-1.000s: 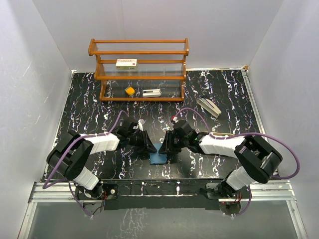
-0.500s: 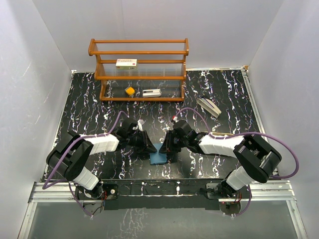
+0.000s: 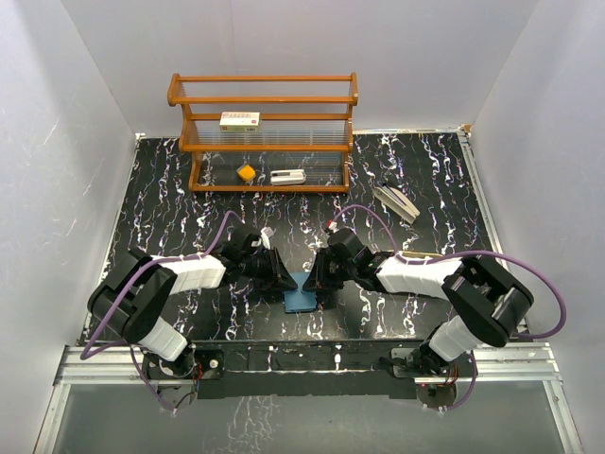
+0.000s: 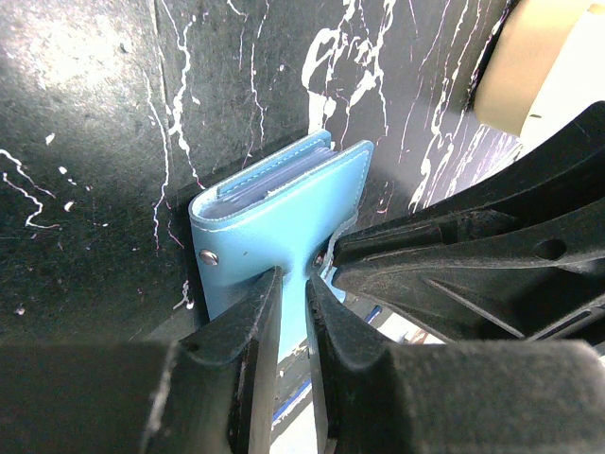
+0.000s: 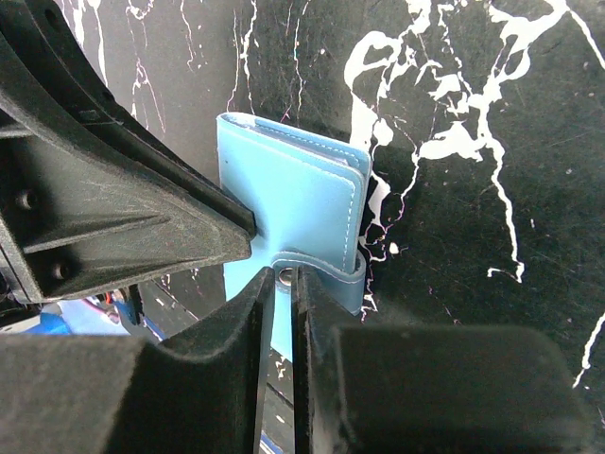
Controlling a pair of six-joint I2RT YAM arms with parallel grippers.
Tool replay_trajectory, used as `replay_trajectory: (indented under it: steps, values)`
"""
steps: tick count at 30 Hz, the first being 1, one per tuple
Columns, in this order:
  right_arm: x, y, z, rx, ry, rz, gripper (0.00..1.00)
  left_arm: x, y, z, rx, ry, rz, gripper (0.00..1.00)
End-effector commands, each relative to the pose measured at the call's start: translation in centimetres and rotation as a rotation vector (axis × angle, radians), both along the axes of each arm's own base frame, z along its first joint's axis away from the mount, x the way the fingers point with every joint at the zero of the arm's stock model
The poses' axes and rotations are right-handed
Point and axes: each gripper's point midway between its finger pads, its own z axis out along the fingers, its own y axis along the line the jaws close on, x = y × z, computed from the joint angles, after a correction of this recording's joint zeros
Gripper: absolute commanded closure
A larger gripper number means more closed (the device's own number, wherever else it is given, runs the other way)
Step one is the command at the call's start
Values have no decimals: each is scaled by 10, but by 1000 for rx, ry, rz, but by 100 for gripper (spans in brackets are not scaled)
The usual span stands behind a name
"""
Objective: Put the credit cards into the card holder
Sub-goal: Close the card holder at the center of the board.
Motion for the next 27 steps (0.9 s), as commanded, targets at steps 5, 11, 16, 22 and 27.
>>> replay_trajectory:
  steps: [5,11,16,22,27]
  values:
    - [-3,-5,-20,-118,-11,2,89,-25,17,-28,109,88,-14,83]
    - [-5,-7,-29,-190,-2,26,90,-25,16,-30,109,92,-14,83]
    - [-14,-9,-43,-262,18,51,92,-25,16,-32,110,98,-13,83]
    - [-22,-18,-61,-402,32,68,95,-25,16,-31,106,96,-13,83]
    - [-28,-25,-74,-513,51,87,96,-25,15,-30,104,96,-12,83]
